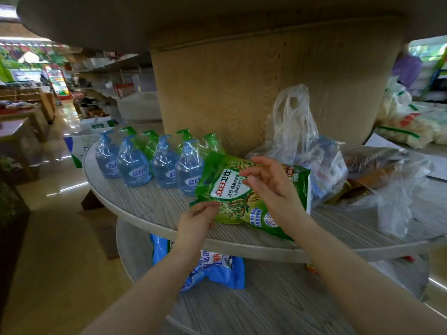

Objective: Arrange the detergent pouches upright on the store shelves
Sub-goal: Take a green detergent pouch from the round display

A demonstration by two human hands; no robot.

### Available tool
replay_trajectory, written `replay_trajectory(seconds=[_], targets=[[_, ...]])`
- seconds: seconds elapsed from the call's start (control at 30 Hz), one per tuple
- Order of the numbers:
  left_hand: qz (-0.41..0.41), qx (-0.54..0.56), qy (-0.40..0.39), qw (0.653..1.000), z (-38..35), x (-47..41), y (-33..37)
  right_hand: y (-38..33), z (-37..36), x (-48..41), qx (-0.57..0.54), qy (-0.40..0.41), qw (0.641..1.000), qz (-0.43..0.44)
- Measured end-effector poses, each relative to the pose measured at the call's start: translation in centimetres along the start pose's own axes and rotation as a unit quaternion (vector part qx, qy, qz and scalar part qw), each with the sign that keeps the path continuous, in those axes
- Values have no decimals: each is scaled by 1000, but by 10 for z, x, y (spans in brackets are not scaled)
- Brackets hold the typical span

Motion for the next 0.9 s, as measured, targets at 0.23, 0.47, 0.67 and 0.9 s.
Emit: replay_trajectory(seconds=[0.23, 0.47, 0.67, 0.9], targets=[[103, 22, -7, 994, -13, -7, -17, 12, 5, -34, 121, -49, 990, -44], [182, 104, -49, 977, -39, -4, -13, 17, 1, -70, 244, -91, 963, -64], [242, 207, -40, 947, -51, -2, -6, 45, -19, -85, 489, -180, 848, -97], [291, 245, -56, 923, -47, -14, -18, 61, -29, -99, 569, -220, 776, -162]])
Point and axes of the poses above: each hand's wrist, its own x-axis away from the middle knuckle, its own z-axis out of the back of the hand, y = z × x, the point moved 4 cm from there along -x, towards the middle knuckle, and after that the axes turned 3 degrees about x, right-handed, at the moved point
